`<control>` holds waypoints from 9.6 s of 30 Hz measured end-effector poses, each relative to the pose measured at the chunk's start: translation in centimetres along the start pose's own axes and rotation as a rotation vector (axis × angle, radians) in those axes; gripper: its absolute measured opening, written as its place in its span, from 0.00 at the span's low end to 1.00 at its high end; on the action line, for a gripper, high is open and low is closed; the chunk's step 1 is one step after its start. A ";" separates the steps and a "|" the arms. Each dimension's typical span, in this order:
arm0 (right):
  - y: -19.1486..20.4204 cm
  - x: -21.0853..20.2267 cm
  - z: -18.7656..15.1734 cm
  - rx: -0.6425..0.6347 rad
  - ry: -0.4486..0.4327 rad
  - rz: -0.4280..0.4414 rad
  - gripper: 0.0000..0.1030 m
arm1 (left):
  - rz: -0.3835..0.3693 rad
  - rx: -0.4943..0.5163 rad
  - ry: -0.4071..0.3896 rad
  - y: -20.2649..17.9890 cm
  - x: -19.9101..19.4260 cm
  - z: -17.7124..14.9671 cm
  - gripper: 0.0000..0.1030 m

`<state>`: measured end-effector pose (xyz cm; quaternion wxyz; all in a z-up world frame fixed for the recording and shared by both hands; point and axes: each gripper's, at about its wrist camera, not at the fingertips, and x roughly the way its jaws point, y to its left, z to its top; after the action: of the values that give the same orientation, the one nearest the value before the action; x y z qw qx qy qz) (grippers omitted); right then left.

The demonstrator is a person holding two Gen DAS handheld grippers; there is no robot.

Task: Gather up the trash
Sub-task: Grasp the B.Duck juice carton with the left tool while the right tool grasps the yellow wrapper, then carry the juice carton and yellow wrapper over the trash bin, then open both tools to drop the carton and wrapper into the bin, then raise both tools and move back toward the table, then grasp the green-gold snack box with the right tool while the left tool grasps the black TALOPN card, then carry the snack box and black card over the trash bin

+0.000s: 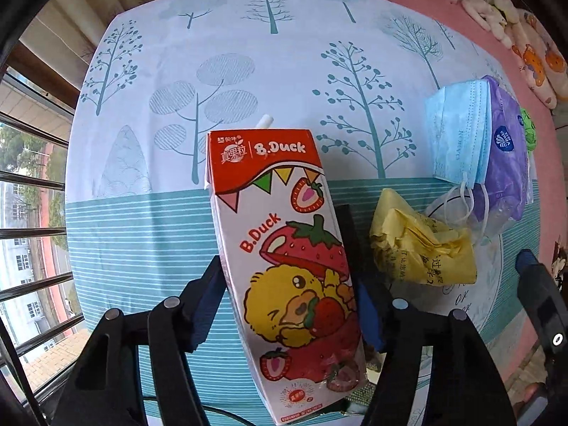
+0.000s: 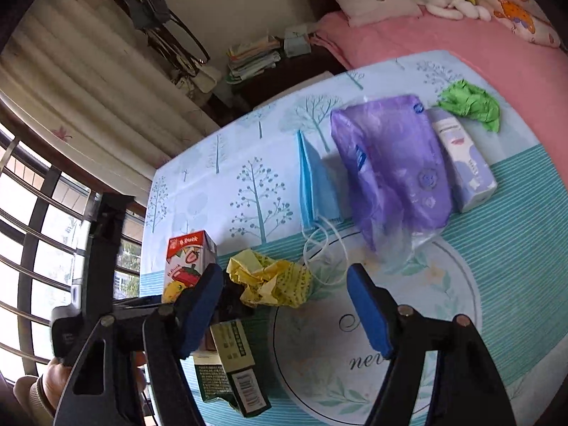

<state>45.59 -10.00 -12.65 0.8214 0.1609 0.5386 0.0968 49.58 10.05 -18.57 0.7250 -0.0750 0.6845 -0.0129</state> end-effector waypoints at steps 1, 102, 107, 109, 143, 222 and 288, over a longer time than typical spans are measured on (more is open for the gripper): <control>0.3 0.3 0.0 -0.012 0.006 -0.005 0.71 | -0.012 -0.007 -0.004 0.5 -0.1 -0.2 0.63; -25.2 10.2 -49.1 -0.017 0.214 -0.077 0.58 | -0.044 0.177 -0.198 -7.6 25.8 -51.5 0.99; -24.7 9.3 -48.6 -0.019 0.193 -0.074 0.58 | -0.048 0.175 -0.234 -7.7 23.7 -50.7 0.99; -24.2 8.0 -48.2 -0.021 0.182 -0.076 0.58 | -0.053 0.181 -0.243 -7.8 22.3 -51.0 0.99; -7.6 -30.0 -28.2 -0.374 -0.195 0.139 0.58 | 0.096 0.026 -0.654 -10.3 -24.8 -47.6 0.99; -4.0 -1.9 -10.7 0.068 0.093 0.035 0.24 | 0.005 0.750 -0.084 -2.7 2.2 -0.3 0.81; -20.3 -14.2 -39.5 -0.121 0.252 0.066 0.24 | -0.029 0.228 -0.185 -15.0 -2.1 -49.5 0.51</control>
<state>3.40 -27.22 -22.59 0.7520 0.1150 0.6249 0.1755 1.44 -9.00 -17.11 0.7885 -0.0026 0.6078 -0.0940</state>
